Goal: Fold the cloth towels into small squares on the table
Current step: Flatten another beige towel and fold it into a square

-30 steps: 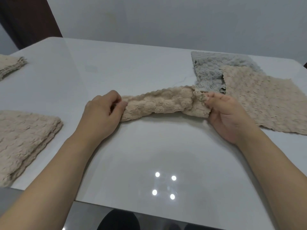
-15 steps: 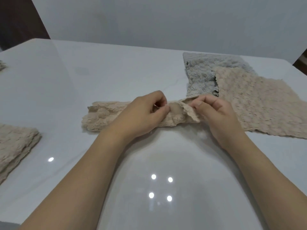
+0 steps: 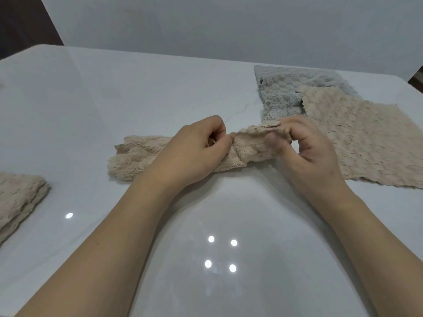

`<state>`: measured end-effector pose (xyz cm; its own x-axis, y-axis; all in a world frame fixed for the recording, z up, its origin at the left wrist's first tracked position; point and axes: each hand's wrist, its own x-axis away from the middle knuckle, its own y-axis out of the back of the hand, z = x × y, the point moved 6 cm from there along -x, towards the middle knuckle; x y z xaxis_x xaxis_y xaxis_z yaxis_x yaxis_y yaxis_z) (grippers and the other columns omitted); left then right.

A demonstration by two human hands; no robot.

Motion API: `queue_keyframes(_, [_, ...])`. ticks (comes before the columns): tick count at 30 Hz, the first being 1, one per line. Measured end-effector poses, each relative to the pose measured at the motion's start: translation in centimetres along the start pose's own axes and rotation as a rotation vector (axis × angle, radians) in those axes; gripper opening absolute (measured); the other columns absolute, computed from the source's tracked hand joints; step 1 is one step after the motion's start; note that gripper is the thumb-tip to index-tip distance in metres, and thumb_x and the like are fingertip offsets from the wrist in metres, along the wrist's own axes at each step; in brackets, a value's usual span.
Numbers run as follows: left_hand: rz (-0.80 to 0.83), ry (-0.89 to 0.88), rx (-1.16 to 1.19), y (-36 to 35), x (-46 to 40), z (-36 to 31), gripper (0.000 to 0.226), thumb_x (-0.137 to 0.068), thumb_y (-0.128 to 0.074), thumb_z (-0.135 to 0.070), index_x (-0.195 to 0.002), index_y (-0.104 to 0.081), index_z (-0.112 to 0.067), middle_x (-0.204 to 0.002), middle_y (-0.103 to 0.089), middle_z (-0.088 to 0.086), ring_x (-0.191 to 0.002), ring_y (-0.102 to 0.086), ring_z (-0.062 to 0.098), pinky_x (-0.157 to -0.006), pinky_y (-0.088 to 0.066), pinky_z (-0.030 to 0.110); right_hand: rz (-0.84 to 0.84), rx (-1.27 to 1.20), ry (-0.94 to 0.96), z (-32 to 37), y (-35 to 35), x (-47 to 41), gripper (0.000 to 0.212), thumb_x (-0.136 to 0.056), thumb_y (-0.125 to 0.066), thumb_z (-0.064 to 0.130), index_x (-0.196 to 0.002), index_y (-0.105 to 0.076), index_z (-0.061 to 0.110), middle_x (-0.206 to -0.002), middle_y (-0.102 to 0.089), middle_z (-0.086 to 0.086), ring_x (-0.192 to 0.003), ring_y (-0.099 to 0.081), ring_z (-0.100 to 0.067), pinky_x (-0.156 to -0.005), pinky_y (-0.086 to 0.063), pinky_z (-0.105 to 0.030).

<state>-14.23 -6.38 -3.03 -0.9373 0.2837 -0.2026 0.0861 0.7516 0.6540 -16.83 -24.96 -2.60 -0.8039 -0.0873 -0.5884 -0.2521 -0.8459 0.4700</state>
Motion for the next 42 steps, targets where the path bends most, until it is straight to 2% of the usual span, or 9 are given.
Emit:
queue_keyframes(4, [0.060,-0.053,-0.023,0.8,1.4,-1.0,0.014,-0.095,-0.058,-0.032,-0.083,-0.060,-0.025,-0.064,-0.056,-0.014,-0.057,-0.047,0.003,-0.053,-0.036,0.016,-0.150,-0.262,-0.135,-0.6,1.0,-0.2,0.029,-0.094,-0.061,0.025,-0.077,-0.060,0.001,-0.081,-0.055,-0.012,-0.075,-0.051,-0.029,-0.068,-0.042,-0.042])
queue_keyframes(8, [0.076,-0.104,-0.234,2.3,2.4,-1.9,0.020,-0.094,-0.057,-0.040,-0.078,-0.057,-0.028,-0.079,-0.055,-0.009,-0.072,-0.051,0.005,-0.067,-0.043,0.028,-0.252,-0.419,-0.221,-0.7,2.0,-0.7,0.037,-0.085,-0.073,0.031,-0.084,-0.060,-0.004,-0.090,-0.053,-0.035,-0.078,-0.050,-0.047,-0.073,-0.045,-0.057])
queue_keyframes(16, [0.140,-0.022,-0.397,3.2,4.6,-1.4,0.025,-0.085,-0.063,-0.047,-0.071,-0.054,-0.027,-0.085,-0.054,-0.009,-0.079,-0.055,0.012,-0.071,-0.043,0.029,-0.245,-0.472,-0.247,1.4,2.0,-2.2,0.018,-0.080,-0.075,0.032,-0.079,-0.062,0.019,-0.082,-0.052,-0.014,-0.076,-0.045,-0.027,-0.070,-0.041,-0.043])
queue_keyframes(26, [-0.219,0.068,-0.345,7.7,7.7,-2.4,0.045,-0.097,-0.051,-0.042,-0.070,-0.057,-0.007,-0.069,-0.057,0.009,-0.063,-0.053,0.023,-0.061,-0.044,0.042,-0.408,-0.405,-0.354,0.4,1.7,-3.5,0.027,-0.090,-0.062,0.015,-0.115,-0.053,0.022,-0.101,-0.055,0.006,-0.084,-0.056,0.000,-0.076,-0.047,-0.016])
queue_keyframes(28, [-0.149,0.104,-0.318,8.0,8.1,-3.0,0.046,-0.098,-0.050,-0.042,-0.072,-0.057,-0.005,-0.059,-0.053,0.009,-0.051,-0.046,0.021,-0.054,-0.039,0.036,-0.340,-0.282,-0.441,-0.2,1.5,-4.4,0.029,-0.093,-0.059,0.021,-0.122,-0.056,0.020,-0.100,-0.057,0.005,-0.083,-0.057,-0.004,-0.075,-0.052,-0.022])
queue_keyframes(31, [-0.038,0.181,-0.131,8.5,8.5,-3.4,0.049,-0.096,-0.054,-0.047,-0.074,-0.061,-0.003,-0.054,-0.046,0.013,-0.046,-0.041,0.017,-0.052,-0.036,0.031,-0.196,-0.191,-0.461,0.1,1.4,-5.4,0.014,-0.095,-0.054,0.029,-0.090,-0.064,0.020,-0.079,-0.059,-0.008,-0.070,-0.056,-0.023,-0.065,-0.053,-0.045])
queue_keyframes(36, [0.193,0.342,0.377,9.1,9.4,-4.0,0.038,-0.081,-0.069,-0.044,-0.068,-0.076,-0.009,-0.061,-0.069,0.013,-0.049,-0.062,0.022,-0.051,-0.044,0.024,-0.127,-0.270,-0.593,0.7,2.4,-6.2,0.029,-0.093,-0.053,0.040,-0.078,-0.064,0.017,-0.067,-0.064,-0.005,-0.070,-0.062,-0.027,-0.071,-0.055,-0.045])
queue_keyframes(39, [0.078,0.463,0.095,9.4,8.0,-0.6,0.043,-0.088,-0.066,-0.042,-0.060,-0.070,-0.010,-0.050,-0.063,0.000,-0.040,-0.054,0.014,-0.043,-0.038,0.017,0.057,-0.072,-0.758,-0.4,0.8,-5.5,0.025,-0.090,-0.057,0.028,-0.079,-0.068,0.009,-0.078,-0.071,-0.005,-0.073,-0.067,-0.024,-0.073,-0.056,-0.040])
queue_keyframes(42, [0.063,0.498,-0.288,8.5,6.8,3.1,0.043,-0.090,-0.063,-0.042,-0.061,-0.058,-0.011,-0.053,-0.057,0.004,-0.051,-0.053,0.020,-0.052,-0.040,0.025,0.324,0.318,-0.732,-1.5,-1.4,-3.8,0.023,-0.093,-0.052,0.018,-0.084,-0.063,0.000,-0.074,-0.061,-0.011,-0.070,-0.058,-0.026,-0.055,-0.044,-0.029])
